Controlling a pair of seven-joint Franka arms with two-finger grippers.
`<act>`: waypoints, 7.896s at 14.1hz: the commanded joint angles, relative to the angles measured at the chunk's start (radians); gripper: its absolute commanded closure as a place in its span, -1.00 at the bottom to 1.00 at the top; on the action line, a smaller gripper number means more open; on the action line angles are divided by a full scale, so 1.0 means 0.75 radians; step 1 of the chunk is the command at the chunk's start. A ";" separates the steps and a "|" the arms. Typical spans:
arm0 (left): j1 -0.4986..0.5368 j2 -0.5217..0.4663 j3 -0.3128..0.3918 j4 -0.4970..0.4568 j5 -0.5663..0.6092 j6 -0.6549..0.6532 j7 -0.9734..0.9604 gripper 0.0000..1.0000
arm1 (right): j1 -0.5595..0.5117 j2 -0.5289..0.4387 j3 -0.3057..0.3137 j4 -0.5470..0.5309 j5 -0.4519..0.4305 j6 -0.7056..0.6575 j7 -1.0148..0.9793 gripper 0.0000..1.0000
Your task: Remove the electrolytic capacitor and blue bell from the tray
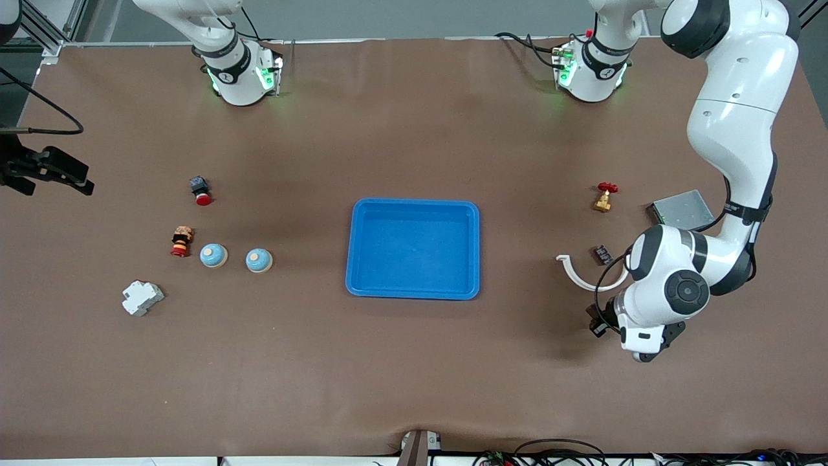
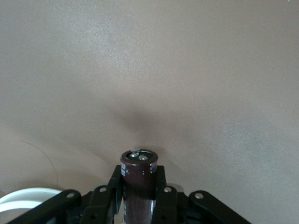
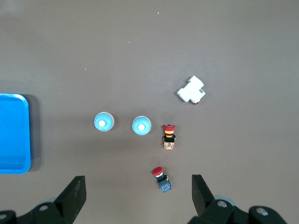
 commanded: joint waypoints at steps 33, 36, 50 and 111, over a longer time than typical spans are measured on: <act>0.269 -0.159 -0.113 -0.020 0.059 -0.210 0.420 -1.00 | 0.040 0.014 -0.034 0.049 -0.015 -0.099 0.022 -1.00; 0.287 -0.224 -0.117 -0.015 0.055 -0.312 0.498 -1.00 | 0.038 0.010 -0.034 0.029 -0.015 -0.099 0.024 -1.00; 0.208 -0.480 0.095 -0.018 -0.186 -0.480 0.896 -1.00 | 0.038 -0.008 -0.042 0.024 -0.013 -0.091 0.024 -1.00; -0.234 -1.114 0.470 -0.132 -0.446 -0.628 1.122 -1.00 | 0.047 -0.049 -0.081 0.026 0.073 -0.070 0.051 -1.00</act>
